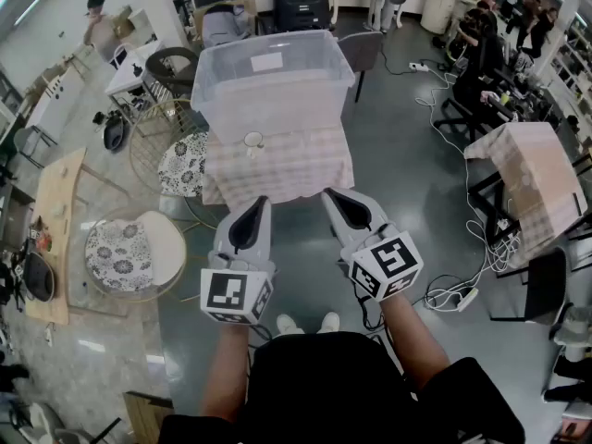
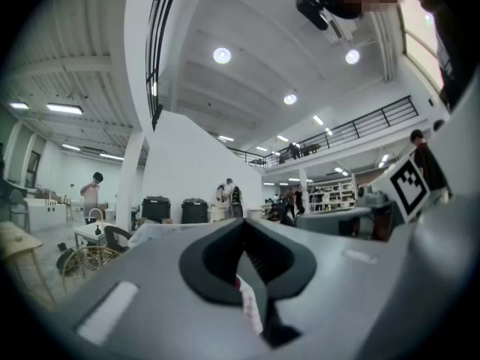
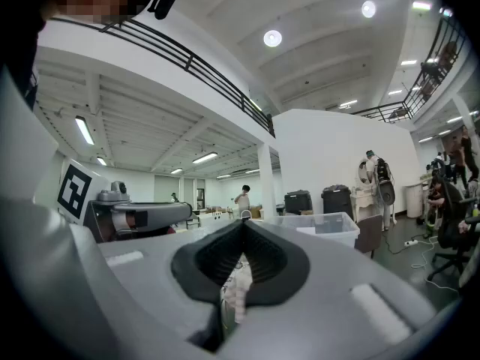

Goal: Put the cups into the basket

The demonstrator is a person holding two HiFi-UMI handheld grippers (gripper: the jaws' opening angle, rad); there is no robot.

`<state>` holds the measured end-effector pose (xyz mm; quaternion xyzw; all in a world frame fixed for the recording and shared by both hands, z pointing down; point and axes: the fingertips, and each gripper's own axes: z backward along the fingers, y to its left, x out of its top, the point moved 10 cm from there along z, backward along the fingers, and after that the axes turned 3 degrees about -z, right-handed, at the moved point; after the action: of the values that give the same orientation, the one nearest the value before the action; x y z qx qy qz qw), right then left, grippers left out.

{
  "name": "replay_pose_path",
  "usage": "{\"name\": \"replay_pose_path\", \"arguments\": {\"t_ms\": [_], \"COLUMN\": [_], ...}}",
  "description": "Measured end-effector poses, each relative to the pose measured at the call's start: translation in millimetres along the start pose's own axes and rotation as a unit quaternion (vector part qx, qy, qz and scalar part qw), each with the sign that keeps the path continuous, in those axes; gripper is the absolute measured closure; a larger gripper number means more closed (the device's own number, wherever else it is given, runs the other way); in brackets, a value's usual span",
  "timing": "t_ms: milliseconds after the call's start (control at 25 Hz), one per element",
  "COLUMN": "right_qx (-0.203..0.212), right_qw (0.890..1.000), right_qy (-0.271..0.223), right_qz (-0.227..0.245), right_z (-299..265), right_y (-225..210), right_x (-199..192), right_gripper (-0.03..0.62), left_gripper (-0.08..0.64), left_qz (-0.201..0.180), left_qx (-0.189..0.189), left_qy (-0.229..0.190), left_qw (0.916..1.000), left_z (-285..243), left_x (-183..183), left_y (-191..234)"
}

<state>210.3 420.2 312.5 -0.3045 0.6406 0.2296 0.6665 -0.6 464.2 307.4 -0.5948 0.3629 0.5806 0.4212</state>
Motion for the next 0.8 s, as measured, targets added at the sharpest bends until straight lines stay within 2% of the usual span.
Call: {"name": "replay_pose_path", "arguments": {"t_ms": [800], "right_qx": [0.002], "right_qw": [1.000], "right_qy": [-0.003], "right_qz": [-0.006], "right_z": [22], "right_y": [-28], "right_x": [-3], "right_gripper": [0.591], "left_gripper": [0.552], "left_qz": [0.000], "left_qx": [0.017], "left_qy": [0.011], "left_qw": [0.9998], "left_z": [-14], "left_x": [-2], "left_y": [-33]}}
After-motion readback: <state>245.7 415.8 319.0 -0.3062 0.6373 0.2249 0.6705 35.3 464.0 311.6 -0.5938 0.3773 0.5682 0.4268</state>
